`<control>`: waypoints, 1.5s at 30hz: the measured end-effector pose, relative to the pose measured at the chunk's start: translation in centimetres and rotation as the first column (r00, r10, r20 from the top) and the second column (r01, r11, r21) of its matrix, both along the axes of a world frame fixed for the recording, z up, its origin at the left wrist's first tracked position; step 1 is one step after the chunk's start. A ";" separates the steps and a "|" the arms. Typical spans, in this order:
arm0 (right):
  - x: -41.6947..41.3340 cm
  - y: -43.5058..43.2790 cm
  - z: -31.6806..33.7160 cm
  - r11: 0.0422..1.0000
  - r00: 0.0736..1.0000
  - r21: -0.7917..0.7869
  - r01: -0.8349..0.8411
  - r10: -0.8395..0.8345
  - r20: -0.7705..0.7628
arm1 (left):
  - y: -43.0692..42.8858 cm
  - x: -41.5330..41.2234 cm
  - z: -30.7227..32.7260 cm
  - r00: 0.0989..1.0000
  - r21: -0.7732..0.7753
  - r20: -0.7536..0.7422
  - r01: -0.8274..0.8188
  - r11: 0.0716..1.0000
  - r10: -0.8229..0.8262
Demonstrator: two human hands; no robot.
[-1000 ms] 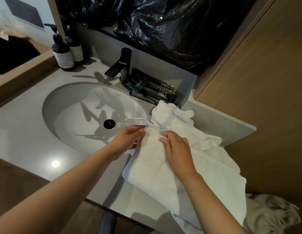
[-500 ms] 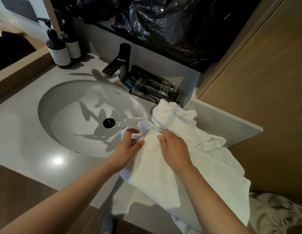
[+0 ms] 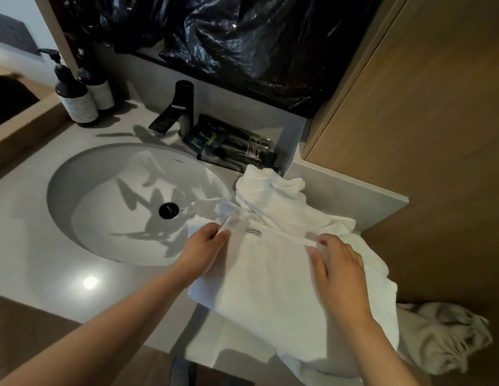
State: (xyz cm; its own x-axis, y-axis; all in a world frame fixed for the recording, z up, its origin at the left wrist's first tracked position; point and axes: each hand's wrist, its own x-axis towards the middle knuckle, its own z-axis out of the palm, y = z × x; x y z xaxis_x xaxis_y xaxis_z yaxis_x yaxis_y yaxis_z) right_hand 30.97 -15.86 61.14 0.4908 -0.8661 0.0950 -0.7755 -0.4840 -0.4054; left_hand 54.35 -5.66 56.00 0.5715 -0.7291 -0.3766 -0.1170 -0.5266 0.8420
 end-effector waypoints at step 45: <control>-4.0 -2.9 -1.2 0.973 0.985 -0.156 0.168 -0.158 0.075 | -2.7 -2.6 0.3 0.917 -0.203 0.227 -0.284 0.937 0.327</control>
State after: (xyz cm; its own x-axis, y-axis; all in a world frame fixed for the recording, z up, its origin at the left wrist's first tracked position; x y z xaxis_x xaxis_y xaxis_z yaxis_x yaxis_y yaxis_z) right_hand 27.01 -18.77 59.95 0.3336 -0.9047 0.2652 -0.8251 -0.4162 -0.3820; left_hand 51.73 -8.32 56.29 0.8366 -0.5418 -0.0809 -0.1927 -0.4293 0.8824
